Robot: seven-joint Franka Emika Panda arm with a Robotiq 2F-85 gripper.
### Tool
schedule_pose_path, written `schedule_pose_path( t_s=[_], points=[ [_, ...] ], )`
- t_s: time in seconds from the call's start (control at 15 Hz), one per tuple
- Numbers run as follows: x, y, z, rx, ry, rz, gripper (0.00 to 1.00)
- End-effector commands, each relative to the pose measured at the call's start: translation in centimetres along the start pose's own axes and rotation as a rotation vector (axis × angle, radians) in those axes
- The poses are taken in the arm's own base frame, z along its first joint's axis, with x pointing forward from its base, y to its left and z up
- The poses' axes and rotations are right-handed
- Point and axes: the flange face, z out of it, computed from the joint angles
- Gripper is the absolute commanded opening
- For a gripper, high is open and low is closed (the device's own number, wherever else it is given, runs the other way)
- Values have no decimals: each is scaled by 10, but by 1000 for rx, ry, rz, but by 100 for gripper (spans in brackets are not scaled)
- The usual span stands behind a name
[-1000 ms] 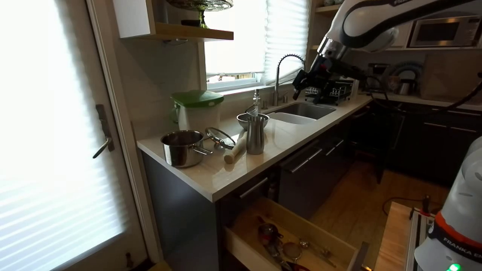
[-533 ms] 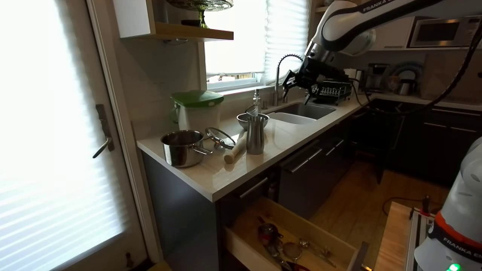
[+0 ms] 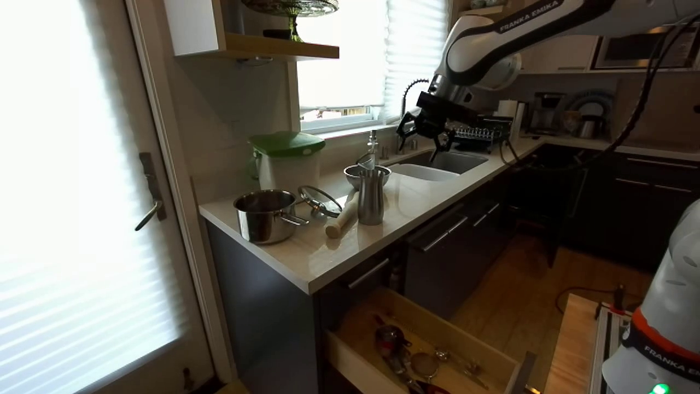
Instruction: Move the silver vessel backwards
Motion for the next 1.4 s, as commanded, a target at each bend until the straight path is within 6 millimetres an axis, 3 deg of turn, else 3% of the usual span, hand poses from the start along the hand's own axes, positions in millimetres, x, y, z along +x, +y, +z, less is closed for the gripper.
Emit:
schedule_pose_path(
  t_s=[0.0,0.4,0.73,0.87,1.33],
  points=[
    [22,-35,40,-29,-36,155,100],
    [27,-72,72,-42,-69,222,100],
    [21,-81,86,-59,-80,193,100],
    [19,-79,92,-71,-81,193,74],
    [19,-78,112,-92,-83,187,19]
  ],
)
